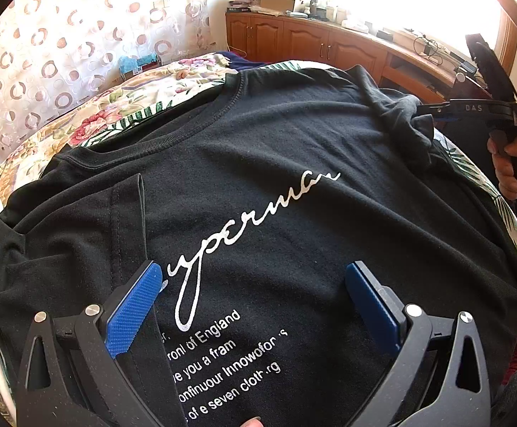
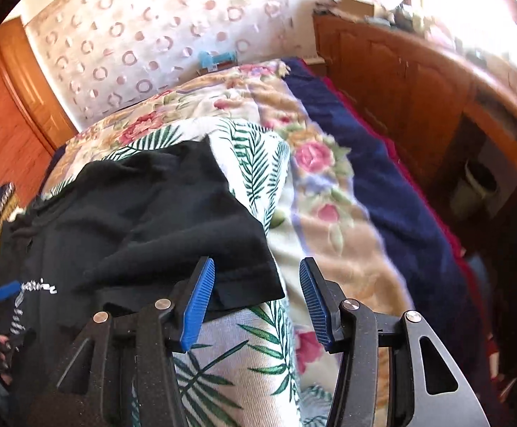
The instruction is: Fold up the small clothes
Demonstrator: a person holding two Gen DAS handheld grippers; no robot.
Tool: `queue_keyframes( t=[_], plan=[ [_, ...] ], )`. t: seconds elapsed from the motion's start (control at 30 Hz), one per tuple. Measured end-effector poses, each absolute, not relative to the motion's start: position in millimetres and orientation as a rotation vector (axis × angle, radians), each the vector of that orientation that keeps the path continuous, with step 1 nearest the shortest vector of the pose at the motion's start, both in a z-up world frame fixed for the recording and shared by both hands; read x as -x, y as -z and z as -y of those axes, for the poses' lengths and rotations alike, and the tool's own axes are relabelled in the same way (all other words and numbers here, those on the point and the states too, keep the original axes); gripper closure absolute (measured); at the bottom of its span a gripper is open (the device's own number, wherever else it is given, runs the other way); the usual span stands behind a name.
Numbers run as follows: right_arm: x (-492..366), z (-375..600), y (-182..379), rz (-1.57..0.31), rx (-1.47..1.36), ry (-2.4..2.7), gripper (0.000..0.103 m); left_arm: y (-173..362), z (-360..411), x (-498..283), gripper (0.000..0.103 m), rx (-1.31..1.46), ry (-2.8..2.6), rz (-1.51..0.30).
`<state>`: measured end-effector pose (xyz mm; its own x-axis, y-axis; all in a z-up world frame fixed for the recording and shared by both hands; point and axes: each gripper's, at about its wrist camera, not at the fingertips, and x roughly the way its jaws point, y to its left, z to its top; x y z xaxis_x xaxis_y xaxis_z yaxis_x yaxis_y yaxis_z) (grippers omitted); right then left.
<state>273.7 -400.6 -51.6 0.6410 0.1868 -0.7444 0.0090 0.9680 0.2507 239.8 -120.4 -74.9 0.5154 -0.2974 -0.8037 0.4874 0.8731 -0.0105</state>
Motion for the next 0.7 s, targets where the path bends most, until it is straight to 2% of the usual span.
queue_keyframes(
  t=[0.07, 0.13, 0.2, 0.47, 0.7],
  plan=[
    [-280, 399, 54, -0.881, -0.257, -0.124, 0.053, 75, 120, -241, 0.0, -0.225, 0.476, -0.915],
    [-284, 399, 50, -0.875, -0.248, -0.144, 0.089, 75, 120, -240, 0.0, -0.22, 0.474, -0.911],
    [-280, 398, 41, -0.848, -0.211, -0.155, 0.099, 68, 115, -237, 0.0, -0.197, 0.464, -0.879],
    [-281, 351, -15, -0.718, -0.1, -0.343, 0.1, 26, 72, -227, 0.0, -0.108, 0.38, -0.779],
    [-314, 268, -46, -0.659, 0.029, -0.527, 0.1, 22, 45, -219, 0.0, -0.066, 0.297, -0.772]
  ],
)
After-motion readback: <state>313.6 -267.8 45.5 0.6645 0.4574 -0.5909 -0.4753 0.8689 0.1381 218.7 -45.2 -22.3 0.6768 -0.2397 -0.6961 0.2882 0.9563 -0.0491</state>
